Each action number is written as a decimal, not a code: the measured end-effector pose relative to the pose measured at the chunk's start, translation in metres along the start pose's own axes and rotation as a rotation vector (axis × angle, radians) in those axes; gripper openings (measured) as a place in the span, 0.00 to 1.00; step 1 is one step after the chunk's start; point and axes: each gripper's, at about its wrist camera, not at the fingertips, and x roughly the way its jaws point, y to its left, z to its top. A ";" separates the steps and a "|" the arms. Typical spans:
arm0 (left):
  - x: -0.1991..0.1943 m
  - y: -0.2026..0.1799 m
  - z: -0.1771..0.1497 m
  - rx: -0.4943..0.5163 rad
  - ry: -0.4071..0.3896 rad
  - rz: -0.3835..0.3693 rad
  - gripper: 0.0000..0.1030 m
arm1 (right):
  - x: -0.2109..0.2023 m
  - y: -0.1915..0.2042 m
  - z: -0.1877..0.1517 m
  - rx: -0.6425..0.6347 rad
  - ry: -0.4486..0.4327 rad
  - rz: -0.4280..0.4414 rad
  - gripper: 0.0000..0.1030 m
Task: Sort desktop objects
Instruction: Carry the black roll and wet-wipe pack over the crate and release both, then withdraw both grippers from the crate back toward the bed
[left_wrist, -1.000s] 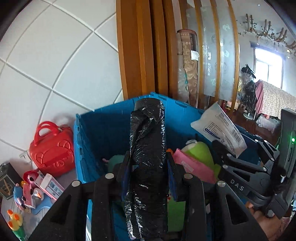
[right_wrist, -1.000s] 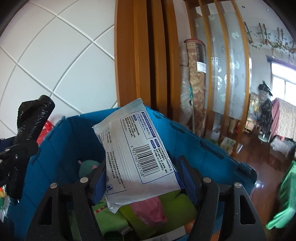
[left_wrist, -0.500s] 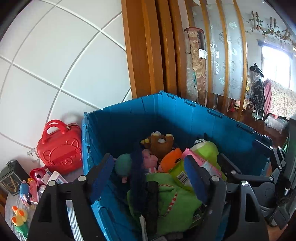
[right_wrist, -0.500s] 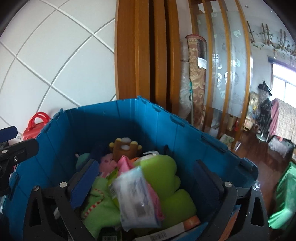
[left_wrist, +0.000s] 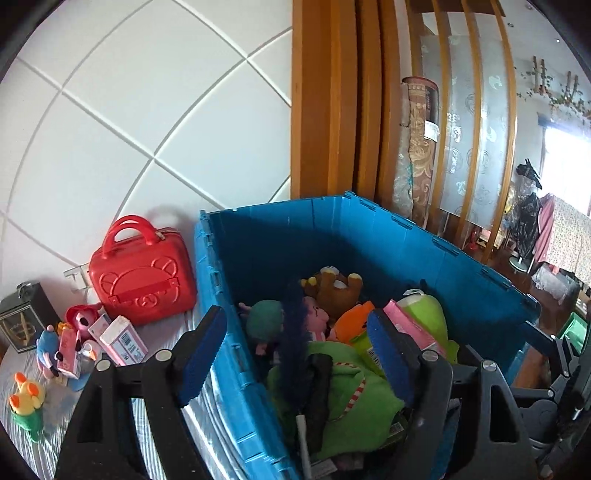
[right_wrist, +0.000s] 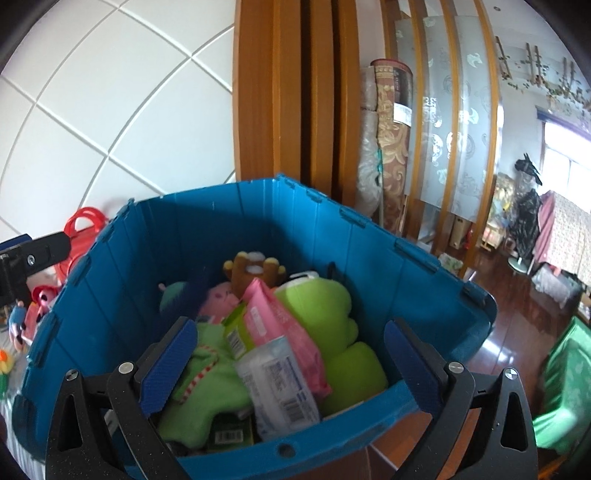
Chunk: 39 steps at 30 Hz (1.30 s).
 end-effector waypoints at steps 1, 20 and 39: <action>-0.004 0.006 -0.001 -0.007 -0.004 0.007 0.76 | -0.003 0.003 0.000 -0.001 -0.002 0.000 1.00; -0.117 0.248 -0.090 -0.193 0.004 0.289 0.76 | -0.091 0.215 0.002 -0.171 -0.107 0.265 1.00; -0.154 0.515 -0.259 -0.511 0.203 0.595 0.76 | -0.053 0.494 -0.082 -0.456 0.185 0.633 1.00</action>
